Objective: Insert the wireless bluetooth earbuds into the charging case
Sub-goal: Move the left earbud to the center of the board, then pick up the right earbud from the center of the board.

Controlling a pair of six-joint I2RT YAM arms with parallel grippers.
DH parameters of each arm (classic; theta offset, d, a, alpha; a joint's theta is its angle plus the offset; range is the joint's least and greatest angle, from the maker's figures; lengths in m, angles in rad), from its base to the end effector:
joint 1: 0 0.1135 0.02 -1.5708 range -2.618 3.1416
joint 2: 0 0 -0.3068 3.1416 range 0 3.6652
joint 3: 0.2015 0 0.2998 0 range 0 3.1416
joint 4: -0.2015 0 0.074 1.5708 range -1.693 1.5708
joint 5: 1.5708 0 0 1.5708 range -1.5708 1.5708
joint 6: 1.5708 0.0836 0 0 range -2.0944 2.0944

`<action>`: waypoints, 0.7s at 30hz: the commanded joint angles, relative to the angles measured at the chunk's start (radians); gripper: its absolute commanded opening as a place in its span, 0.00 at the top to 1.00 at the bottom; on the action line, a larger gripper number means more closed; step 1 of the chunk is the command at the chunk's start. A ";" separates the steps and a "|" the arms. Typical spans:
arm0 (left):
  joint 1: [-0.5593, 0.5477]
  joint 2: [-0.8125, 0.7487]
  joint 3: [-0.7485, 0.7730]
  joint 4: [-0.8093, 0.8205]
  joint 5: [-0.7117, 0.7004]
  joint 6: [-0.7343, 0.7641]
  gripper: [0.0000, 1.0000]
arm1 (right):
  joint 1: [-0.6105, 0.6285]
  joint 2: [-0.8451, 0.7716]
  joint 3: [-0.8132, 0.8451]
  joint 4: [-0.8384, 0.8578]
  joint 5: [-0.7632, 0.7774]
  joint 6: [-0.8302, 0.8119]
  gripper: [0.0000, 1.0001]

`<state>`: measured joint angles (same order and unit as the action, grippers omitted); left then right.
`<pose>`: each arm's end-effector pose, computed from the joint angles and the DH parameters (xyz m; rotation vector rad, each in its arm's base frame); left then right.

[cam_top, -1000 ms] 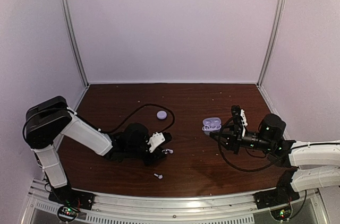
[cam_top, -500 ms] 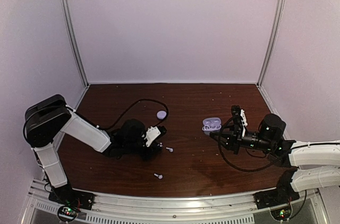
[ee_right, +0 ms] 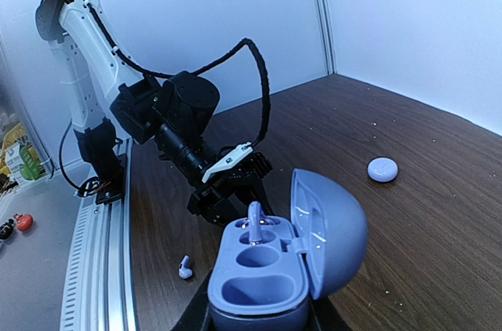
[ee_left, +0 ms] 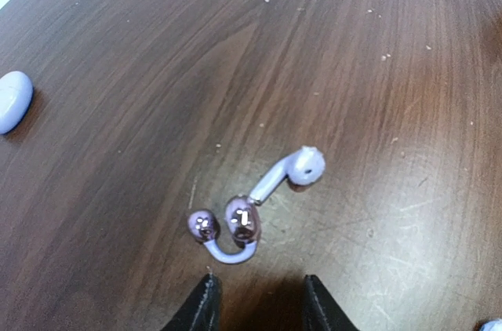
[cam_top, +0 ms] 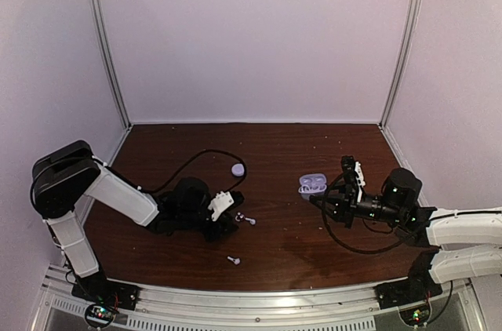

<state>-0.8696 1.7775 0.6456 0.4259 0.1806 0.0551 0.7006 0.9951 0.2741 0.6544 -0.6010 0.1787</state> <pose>0.2343 -0.3008 0.0720 1.1320 2.0519 -0.6227 0.1651 0.2011 0.2125 -0.9083 1.5046 1.1455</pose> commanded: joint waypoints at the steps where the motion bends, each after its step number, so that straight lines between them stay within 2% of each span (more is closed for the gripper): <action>1: 0.028 0.020 0.009 -0.036 -0.042 0.020 0.61 | -0.004 0.001 0.014 0.021 0.011 -0.014 1.00; 7: 0.026 0.060 0.022 0.000 0.042 -0.014 0.57 | -0.005 0.007 0.013 0.025 0.013 -0.014 1.00; 21: 0.026 0.155 0.087 0.029 0.063 -0.023 0.58 | -0.005 0.016 0.014 0.027 0.017 -0.015 1.00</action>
<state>-0.8497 1.8820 0.7277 0.4999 0.2337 0.0437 0.7006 1.0103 0.2741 0.6548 -0.6006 0.1787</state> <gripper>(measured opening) 0.420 0.280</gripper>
